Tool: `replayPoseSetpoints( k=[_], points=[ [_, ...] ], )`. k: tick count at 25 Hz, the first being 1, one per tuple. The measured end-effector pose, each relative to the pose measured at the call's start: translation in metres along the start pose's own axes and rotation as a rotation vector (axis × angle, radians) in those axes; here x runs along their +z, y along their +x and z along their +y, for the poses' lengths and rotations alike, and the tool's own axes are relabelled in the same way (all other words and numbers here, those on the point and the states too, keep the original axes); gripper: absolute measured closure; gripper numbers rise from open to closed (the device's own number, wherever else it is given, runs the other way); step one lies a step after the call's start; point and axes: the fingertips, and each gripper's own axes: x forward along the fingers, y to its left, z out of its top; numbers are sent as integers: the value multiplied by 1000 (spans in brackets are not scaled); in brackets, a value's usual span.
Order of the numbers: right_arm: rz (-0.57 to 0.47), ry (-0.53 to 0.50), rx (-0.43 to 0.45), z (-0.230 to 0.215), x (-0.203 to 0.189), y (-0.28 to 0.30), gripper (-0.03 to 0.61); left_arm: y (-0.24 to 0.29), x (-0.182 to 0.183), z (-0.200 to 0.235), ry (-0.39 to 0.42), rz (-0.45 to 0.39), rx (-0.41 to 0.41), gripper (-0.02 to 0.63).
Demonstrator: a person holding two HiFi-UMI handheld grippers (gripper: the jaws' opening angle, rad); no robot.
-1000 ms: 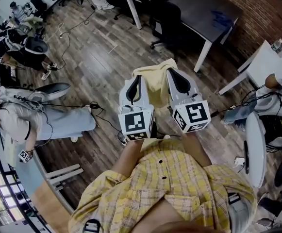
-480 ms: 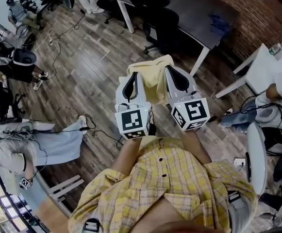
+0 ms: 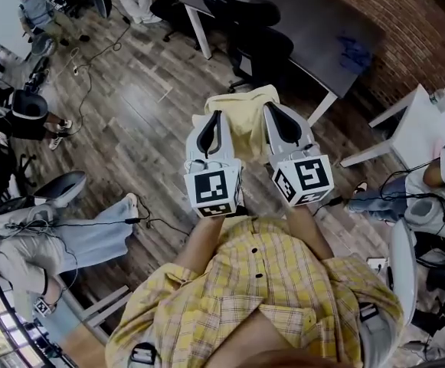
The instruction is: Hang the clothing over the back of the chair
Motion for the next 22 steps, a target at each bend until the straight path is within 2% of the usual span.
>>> replayPoseSetpoints(
  k=[10,15,22],
  points=[
    [-3,-12,-15,-15,4,90,568,74,10,56,-10,-7,-18,606],
    [13,-15,-39,-18,2,133,568,110,15,82,-13,-7,-52,606],
    [15,-30,-73,-14,9,161,568,133,26,104,-18,-21,-90,606]
  ],
)
